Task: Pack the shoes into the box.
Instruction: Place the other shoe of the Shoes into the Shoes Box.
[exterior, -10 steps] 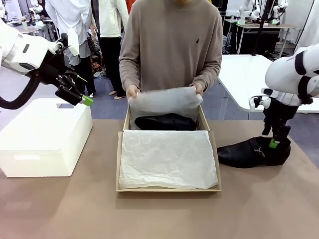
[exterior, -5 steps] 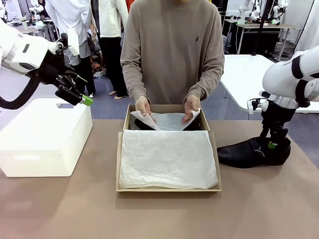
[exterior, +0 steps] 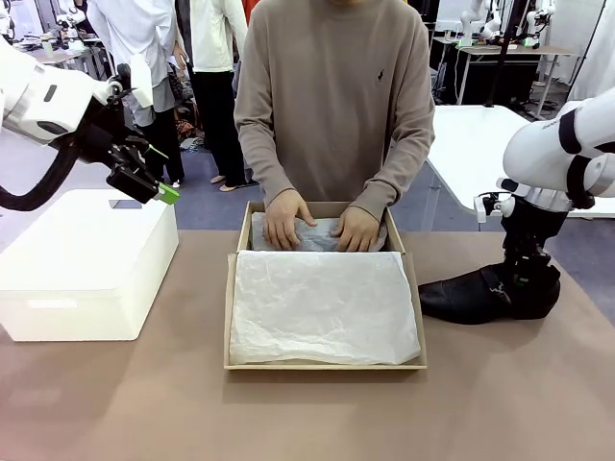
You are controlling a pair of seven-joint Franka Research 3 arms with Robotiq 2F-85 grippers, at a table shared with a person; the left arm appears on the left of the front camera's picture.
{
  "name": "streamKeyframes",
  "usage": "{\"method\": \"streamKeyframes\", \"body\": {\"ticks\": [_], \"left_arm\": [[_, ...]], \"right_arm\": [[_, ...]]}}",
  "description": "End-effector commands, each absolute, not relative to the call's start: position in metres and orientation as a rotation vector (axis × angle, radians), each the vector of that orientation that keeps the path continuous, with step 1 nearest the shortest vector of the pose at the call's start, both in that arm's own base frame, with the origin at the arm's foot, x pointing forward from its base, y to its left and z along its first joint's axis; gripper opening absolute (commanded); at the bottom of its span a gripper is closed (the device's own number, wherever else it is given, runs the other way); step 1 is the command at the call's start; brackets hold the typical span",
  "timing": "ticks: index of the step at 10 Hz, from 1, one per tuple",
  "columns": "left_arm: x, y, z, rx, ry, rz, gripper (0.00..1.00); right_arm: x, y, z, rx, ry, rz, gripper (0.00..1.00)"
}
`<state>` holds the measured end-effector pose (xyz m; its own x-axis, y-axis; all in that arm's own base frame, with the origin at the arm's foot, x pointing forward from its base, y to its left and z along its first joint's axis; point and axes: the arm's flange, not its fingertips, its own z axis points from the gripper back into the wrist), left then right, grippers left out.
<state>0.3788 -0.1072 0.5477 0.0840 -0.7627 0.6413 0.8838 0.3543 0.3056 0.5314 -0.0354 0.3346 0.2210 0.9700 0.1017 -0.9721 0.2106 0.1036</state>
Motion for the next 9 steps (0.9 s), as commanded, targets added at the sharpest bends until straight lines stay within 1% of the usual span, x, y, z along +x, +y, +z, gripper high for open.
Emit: {"method": "streamKeyframes", "body": {"ticks": [1,2,8,9], "left_arm": [[0.3813,-0.1054,0.5457,-0.195,-0.838,-1.253,1.0],[0.3813,-0.1054,0.5457,-0.195,-0.838,-1.253,1.0],[0.3813,-0.1054,0.5457,-0.195,-0.838,-1.253,1.0],[0.3813,-0.1054,0.5457,-0.195,-0.838,-1.253,1.0]], "right_arm": [[0.5267,-0.0364,0.3313,0.155,0.001,1.378,0.17],[0.5258,-0.0357,0.3317,0.157,0.008,1.386,0.0],[0.5239,-0.0388,0.3346,0.177,0.005,1.408,0.0],[0.523,-0.0401,0.3367,0.178,-0.019,1.41,0.0]]}}
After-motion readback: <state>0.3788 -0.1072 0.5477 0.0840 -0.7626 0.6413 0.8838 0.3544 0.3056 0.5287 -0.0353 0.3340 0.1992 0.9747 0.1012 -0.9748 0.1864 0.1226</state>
